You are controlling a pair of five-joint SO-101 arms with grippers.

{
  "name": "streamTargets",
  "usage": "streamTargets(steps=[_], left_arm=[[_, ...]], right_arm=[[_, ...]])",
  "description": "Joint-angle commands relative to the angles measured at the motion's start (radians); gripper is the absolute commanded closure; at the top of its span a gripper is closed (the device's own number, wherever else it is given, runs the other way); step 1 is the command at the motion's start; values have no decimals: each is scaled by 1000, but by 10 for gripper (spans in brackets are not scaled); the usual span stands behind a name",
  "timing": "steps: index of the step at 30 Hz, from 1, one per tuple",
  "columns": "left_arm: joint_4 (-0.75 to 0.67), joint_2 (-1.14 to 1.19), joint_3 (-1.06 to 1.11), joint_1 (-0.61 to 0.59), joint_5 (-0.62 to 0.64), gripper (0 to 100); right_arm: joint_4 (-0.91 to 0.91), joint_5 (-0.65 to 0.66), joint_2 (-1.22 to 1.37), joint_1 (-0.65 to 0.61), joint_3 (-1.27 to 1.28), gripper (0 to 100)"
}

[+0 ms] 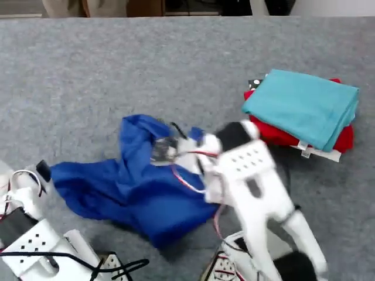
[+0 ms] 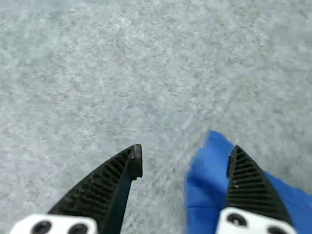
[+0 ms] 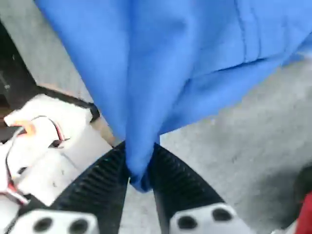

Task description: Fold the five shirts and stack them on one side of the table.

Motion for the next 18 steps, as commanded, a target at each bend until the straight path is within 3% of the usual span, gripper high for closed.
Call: streamTargets(steps=[1, 7, 12, 18], left_arm=[[-15, 73, -21, 35, 18, 715], [-12, 389, -210, 23, 138, 715], [55, 708, -476, -140, 212, 715], [222, 1043, -740, -221, 209, 714]], right_arm=[[-18, 37, -125, 122, 31, 930], [11, 6, -157, 130, -128, 559], [-8, -133, -70, 88, -395, 572], [-18, -249, 262, -177, -654, 622]])
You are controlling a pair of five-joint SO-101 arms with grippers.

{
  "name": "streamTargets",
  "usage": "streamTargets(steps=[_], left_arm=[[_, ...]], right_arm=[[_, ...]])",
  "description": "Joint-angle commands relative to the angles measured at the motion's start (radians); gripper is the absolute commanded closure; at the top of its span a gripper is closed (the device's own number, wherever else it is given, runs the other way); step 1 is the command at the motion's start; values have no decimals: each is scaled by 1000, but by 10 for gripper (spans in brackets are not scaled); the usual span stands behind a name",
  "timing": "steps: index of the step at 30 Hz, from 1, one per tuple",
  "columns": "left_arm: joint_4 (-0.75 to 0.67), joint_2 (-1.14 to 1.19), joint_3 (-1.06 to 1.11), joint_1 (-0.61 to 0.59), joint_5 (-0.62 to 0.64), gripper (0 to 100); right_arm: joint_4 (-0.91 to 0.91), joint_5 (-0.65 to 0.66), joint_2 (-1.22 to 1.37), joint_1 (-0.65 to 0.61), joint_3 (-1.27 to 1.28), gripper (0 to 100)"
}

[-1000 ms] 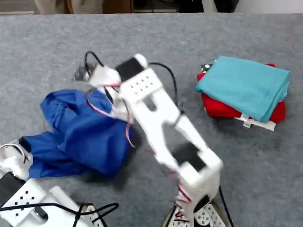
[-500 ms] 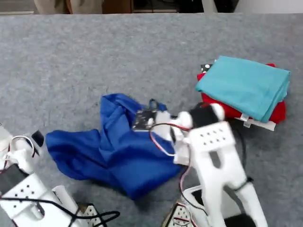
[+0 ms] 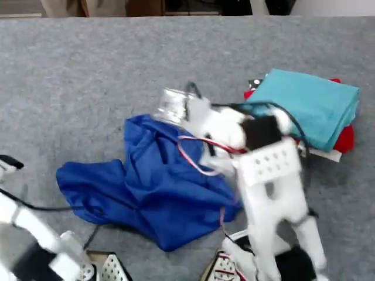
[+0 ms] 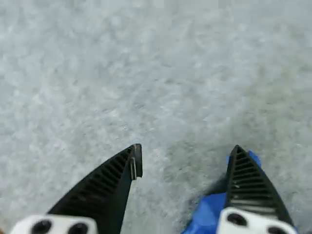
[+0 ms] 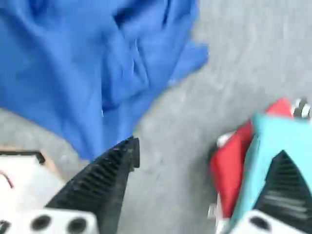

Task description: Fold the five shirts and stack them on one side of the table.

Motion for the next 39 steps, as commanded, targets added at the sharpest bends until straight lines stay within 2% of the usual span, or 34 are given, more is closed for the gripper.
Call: streamTargets(steps=[1, 6, 10, 14, 18, 26, 28, 31, 32, 35, 39], left_arm=[[84, 165, -181, -49, 9, 714], [169, 318, -315, -107, -23, 714], [180, 358, -382, -187, -34, 714], [176, 369, -433, -272, -35, 712], [175, 369, -436, -299, -95, 714], [176, 369, -431, -298, -118, 714], [176, 369, -431, -293, -118, 714], [176, 369, -431, -288, -117, 714], [176, 369, -431, -282, -117, 714], [176, 369, -431, -269, -118, 714], [176, 369, -431, -256, -120, 714]], right_arm=[[-31, -72, 219, -166, -173, 626], [-51, -106, 564, -346, -412, 627], [-18, -106, 817, -486, -633, 627], [18, -106, 1046, -581, -862, 627], [23, -106, 1227, -638, -1047, 627], [25, -106, 1508, -610, -1201, 640], [25, -106, 1520, -591, -1213, 727], [25, -106, 1517, -558, -1222, 955], [25, -104, 1511, -545, -1228, 998], [26, -104, 1474, -498, -1227, 945], [26, -106, 1377, -449, -1236, 998]])
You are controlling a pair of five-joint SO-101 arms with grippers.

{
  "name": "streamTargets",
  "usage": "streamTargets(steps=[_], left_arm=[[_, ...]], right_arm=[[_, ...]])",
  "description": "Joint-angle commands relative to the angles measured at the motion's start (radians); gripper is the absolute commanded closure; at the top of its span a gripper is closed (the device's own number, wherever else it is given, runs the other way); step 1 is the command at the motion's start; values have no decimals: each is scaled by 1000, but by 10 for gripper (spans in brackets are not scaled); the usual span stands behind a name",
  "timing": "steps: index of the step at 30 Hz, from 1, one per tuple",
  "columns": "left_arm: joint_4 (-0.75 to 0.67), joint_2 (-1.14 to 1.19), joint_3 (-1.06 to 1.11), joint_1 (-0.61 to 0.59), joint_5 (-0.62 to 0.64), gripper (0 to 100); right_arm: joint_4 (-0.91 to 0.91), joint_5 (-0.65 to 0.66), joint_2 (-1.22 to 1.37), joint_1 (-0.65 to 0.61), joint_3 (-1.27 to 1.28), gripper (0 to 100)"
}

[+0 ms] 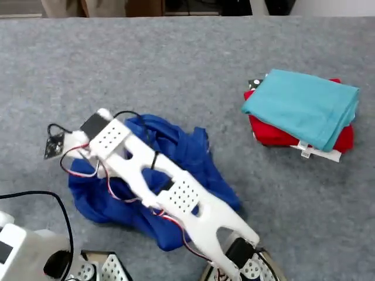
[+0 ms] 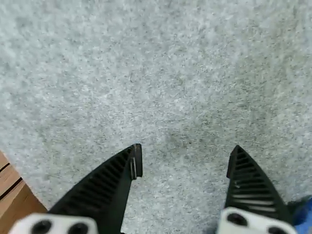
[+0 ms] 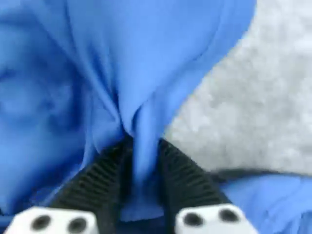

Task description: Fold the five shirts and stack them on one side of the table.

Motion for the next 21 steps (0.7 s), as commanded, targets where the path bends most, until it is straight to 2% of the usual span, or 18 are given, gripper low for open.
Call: streamTargets(steps=[1, 6, 9, 14, 17, 21], left_arm=[[2, -4, -43, 20, -12, 714], [6, -4, -43, 25, -12, 714], [34, -10, -40, 74, -38, 714], [183, -15, -17, 255, -176, 714], [239, -21, -23, 361, -195, 714], [245, -133, -15, 493, -215, 714]], right_arm=[[23, -8, -160, 68, -45, 993], [18, -46, -384, 145, -47, 996], [-14, -63, -509, 199, -79, 996], [-193, -64, -636, 308, -193, 997], [-344, -66, -651, 340, -226, 997], [-557, -61, -648, 346, -226, 997]])
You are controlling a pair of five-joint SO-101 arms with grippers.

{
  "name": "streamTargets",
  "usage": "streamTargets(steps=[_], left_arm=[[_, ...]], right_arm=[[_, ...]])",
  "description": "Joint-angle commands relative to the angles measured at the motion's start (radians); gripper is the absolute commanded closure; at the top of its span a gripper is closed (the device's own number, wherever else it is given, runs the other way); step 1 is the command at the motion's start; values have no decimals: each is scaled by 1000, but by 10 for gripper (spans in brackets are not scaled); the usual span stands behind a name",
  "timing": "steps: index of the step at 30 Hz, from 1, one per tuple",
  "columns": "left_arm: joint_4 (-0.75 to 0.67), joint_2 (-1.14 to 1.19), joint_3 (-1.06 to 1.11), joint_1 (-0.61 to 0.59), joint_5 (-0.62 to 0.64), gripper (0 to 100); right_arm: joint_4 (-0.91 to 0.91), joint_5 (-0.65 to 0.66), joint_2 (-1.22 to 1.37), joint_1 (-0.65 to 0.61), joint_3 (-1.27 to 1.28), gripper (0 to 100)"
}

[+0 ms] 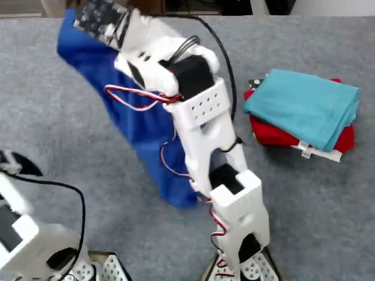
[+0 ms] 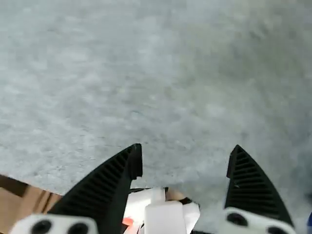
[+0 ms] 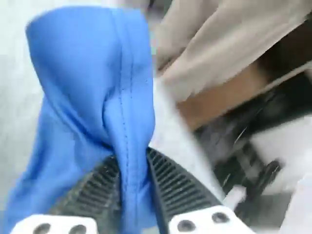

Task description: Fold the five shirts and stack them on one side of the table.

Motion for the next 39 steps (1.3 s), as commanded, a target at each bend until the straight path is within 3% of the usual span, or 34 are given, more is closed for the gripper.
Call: streamTargets(steps=[1, 4, 10, 17, 21, 30, 39], left_arm=[[18, -157, -14, 129, -21, 714], [18, -315, -9, 235, -9, 712], [-14, -542, 135, 400, 129, 711], [-103, -661, 339, 425, 184, 710], [-158, -717, 374, 446, 186, 710], [-509, -789, 635, 799, 393, 709], [-778, -751, 721, 1094, 454, 716]], right_arm=[[-210, -6, -51, 21, -44, 997], [-342, -5, -45, 19, -41, 997], [-476, -5, -58, -30, -113, 997], [-509, 164, -73, -105, -142, 997], [-511, 184, -50, -105, -142, 997], [-506, 184, -50, -88, -151, 997], [-503, 184, -53, -24, -154, 997]])
